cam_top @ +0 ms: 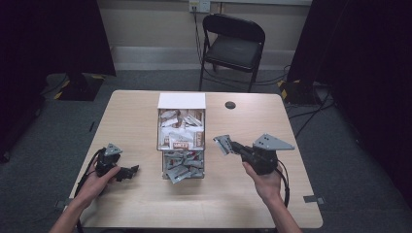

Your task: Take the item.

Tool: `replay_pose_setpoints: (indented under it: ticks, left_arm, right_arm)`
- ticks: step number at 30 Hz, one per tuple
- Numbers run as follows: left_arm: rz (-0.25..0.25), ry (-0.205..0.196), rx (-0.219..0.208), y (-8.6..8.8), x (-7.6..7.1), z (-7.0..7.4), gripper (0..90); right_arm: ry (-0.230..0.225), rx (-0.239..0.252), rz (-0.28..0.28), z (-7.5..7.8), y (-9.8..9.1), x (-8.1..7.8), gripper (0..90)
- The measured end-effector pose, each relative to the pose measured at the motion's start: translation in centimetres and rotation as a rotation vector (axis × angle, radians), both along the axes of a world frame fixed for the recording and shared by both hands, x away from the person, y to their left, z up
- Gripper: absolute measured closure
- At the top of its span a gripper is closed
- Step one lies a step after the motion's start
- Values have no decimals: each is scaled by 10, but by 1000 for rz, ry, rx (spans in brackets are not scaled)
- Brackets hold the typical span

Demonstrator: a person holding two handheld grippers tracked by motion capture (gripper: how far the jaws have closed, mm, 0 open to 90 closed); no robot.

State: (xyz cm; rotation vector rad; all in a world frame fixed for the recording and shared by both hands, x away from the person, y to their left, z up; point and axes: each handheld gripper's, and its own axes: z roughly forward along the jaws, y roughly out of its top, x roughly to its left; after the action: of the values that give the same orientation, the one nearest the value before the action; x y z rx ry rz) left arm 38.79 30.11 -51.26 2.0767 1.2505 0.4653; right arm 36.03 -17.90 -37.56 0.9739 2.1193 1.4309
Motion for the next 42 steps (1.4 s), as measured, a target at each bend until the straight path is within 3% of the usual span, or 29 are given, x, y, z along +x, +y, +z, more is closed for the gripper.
replay_pose_setpoints:
  ticks: [9,20,42]
  left_arm:
    - [0,0,0,0,0,0,0]
    - [0,0,0,0,0,0,0]
    - [0,0,-1,0,0,0,0]
  right_arm:
    - [19,-17,-21,-5,2,20,900]
    - [30,-25,-41,2,1,42,900]
    - [71,-53,-65,-21,2,69,900]
